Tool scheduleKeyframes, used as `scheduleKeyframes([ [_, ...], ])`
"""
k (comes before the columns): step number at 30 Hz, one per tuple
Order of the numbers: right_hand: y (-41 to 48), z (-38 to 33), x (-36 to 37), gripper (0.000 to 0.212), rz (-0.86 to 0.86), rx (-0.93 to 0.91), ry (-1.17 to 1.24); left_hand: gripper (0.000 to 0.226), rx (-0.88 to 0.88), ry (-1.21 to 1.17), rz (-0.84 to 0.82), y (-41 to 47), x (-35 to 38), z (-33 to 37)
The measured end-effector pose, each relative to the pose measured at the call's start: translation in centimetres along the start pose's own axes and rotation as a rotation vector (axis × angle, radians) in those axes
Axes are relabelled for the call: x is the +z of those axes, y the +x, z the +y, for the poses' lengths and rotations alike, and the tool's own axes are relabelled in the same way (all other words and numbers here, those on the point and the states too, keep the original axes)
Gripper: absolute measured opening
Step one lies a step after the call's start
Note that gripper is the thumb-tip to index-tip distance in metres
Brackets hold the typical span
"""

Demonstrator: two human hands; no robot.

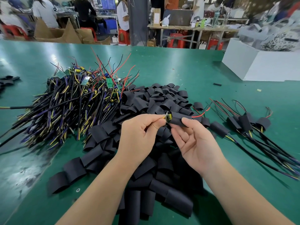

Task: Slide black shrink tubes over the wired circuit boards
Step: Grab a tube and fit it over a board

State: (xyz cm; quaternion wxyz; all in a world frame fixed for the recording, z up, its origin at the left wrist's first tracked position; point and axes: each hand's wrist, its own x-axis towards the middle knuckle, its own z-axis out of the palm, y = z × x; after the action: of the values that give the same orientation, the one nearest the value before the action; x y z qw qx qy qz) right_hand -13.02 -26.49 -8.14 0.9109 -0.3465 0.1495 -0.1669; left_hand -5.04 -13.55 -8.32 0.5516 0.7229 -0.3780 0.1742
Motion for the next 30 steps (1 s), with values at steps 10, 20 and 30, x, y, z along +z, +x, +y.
scheduleKeyframes([
  [10, -0.2, -0.4, 0.0, 0.014, 0.015, -0.077, -0.185, 0.022, 0.278, 0.354, -0.231, 0.4, -0.6, -0.1],
  [20, -0.2, -0.3, 0.1, 0.039, -0.157, -0.179, -0.486, 0.021, 0.215, 0.346, -0.272, 0.5, -1.3, -0.1],
  [30, -0.2, -0.3, -0.1, 0.058, -0.208, -0.101, -0.432, 0.017, 0.207, 0.264, -0.286, 0.5, -1.4, -0.3],
])
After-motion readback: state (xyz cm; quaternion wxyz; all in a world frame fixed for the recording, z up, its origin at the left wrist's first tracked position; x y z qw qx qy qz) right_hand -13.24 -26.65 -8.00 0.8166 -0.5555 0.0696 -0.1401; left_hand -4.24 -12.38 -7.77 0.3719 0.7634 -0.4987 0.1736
